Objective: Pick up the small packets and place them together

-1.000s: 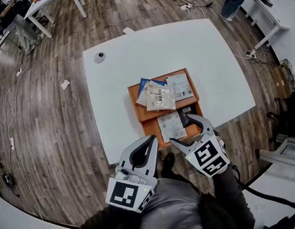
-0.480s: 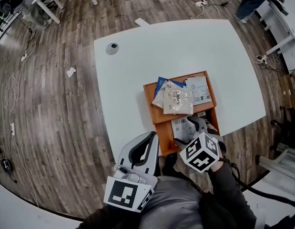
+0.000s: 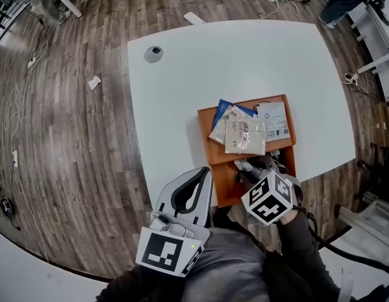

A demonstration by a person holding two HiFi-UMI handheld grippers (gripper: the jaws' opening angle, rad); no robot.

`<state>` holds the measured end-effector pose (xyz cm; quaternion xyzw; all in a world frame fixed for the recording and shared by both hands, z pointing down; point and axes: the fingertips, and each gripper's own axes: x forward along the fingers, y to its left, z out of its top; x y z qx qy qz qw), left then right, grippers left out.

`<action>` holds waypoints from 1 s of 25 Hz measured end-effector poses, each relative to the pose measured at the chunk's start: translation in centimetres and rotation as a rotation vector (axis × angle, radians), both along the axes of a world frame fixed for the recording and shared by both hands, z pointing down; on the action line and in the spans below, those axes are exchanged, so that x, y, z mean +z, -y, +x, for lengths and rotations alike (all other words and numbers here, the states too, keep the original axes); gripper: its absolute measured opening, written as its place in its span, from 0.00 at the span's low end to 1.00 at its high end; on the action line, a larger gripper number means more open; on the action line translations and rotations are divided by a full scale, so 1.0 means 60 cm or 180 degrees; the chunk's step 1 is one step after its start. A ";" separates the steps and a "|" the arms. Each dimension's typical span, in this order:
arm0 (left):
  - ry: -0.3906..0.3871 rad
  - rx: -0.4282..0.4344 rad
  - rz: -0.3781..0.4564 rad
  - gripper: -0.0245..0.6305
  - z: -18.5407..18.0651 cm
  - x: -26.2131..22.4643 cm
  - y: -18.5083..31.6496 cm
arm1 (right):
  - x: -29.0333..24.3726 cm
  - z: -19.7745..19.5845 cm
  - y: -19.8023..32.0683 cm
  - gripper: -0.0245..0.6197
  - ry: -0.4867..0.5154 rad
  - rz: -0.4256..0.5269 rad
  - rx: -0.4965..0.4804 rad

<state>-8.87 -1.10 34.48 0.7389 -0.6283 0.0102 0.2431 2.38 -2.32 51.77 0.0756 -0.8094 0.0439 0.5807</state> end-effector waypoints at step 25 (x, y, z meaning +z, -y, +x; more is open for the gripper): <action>0.0297 -0.0057 0.0367 0.04 0.116 -0.089 -0.094 | -0.191 0.003 -0.081 0.17 0.1331 0.0468 -0.0317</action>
